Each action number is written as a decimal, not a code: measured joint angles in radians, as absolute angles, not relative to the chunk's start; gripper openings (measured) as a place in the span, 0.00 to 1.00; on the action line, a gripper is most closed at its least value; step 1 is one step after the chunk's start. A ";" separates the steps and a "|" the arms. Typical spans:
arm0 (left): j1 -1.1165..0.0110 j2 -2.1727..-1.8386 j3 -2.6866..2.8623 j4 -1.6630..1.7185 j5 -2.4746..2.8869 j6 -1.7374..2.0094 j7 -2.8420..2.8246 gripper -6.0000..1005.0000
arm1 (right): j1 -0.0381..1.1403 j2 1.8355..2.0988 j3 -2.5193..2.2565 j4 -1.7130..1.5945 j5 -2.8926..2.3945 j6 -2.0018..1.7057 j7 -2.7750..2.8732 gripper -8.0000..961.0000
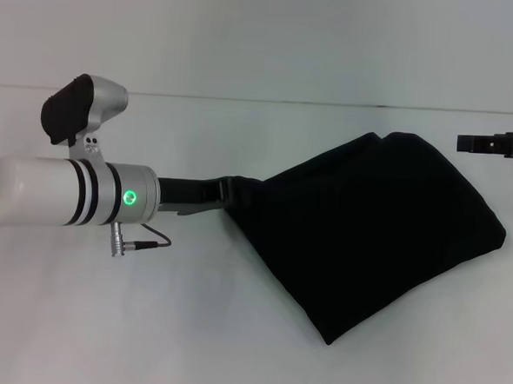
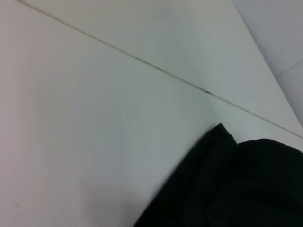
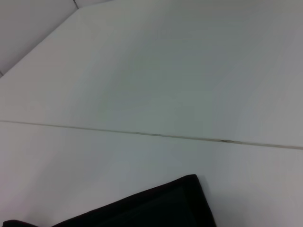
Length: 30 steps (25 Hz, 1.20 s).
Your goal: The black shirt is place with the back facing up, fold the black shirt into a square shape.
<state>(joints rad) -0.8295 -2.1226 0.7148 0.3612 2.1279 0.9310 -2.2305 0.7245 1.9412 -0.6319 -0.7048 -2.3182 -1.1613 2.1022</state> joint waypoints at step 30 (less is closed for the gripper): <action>-0.830 -2.072 0.719 0.347 2.151 0.866 -2.366 0.24 | 0.715 1.954 -0.621 -0.703 -2.315 -1.160 2.100 0.86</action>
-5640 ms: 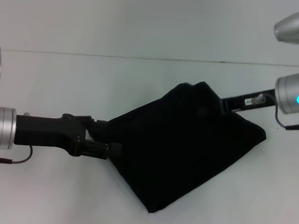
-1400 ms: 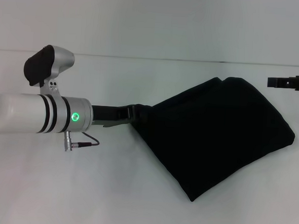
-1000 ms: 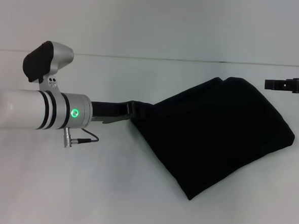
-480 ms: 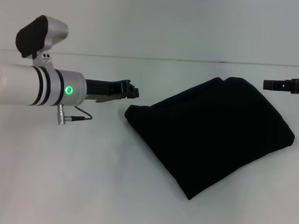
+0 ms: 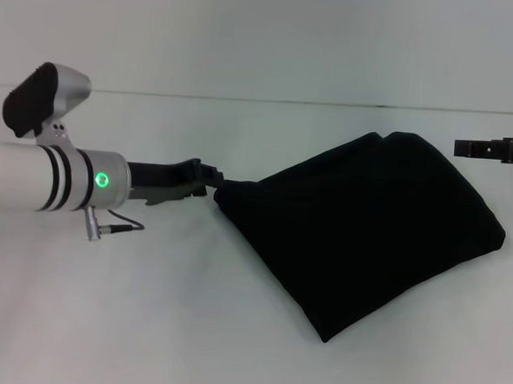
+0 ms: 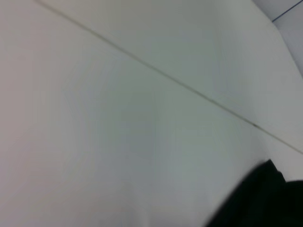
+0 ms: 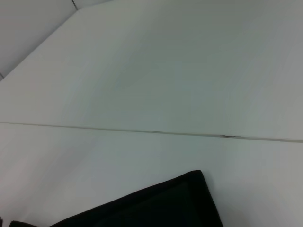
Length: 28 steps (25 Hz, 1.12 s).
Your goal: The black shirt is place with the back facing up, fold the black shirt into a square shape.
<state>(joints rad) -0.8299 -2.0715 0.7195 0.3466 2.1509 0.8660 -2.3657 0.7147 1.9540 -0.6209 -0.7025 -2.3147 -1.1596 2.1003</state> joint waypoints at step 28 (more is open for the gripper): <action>-0.855 -2.107 0.712 0.332 2.138 0.923 -2.328 0.49 | 0.715 1.955 -0.624 -0.703 -2.315 -1.160 2.089 0.89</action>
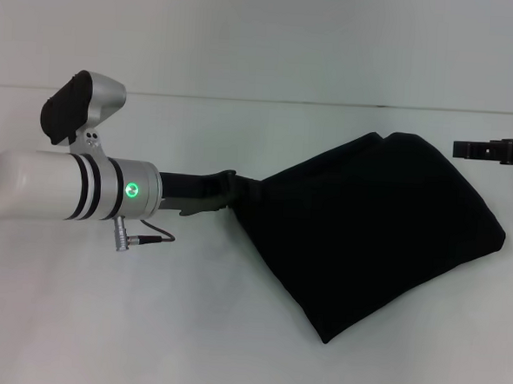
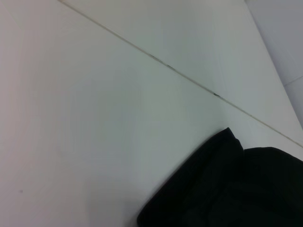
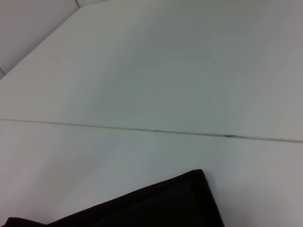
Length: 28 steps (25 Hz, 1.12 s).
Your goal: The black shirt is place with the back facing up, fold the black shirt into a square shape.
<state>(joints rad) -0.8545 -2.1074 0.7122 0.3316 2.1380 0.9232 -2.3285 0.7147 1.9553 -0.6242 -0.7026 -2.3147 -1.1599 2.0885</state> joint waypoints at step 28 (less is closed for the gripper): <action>-0.907 -2.036 0.711 0.367 2.129 0.907 -2.327 0.01 | 0.709 1.967 -0.623 -0.701 -2.278 -1.160 2.074 0.91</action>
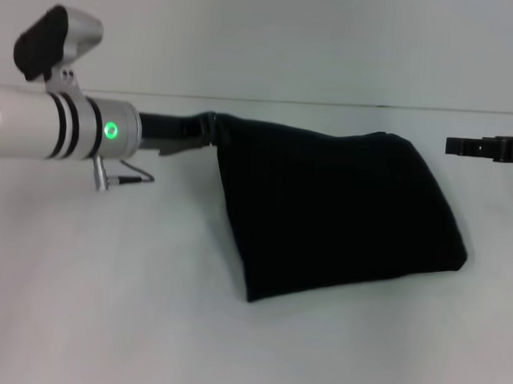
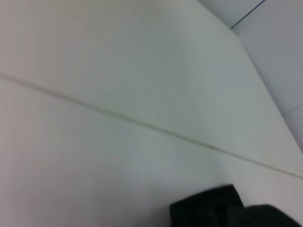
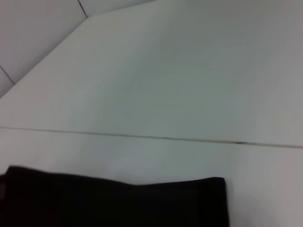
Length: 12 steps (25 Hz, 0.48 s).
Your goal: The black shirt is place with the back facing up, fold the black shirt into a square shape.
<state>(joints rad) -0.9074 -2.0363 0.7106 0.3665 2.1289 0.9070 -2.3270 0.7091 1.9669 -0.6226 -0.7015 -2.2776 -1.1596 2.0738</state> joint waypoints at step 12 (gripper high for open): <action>-0.945 -2.027 0.718 0.381 2.128 0.876 -2.315 0.02 | 0.709 1.982 -0.623 -0.699 -2.275 -1.160 2.076 0.92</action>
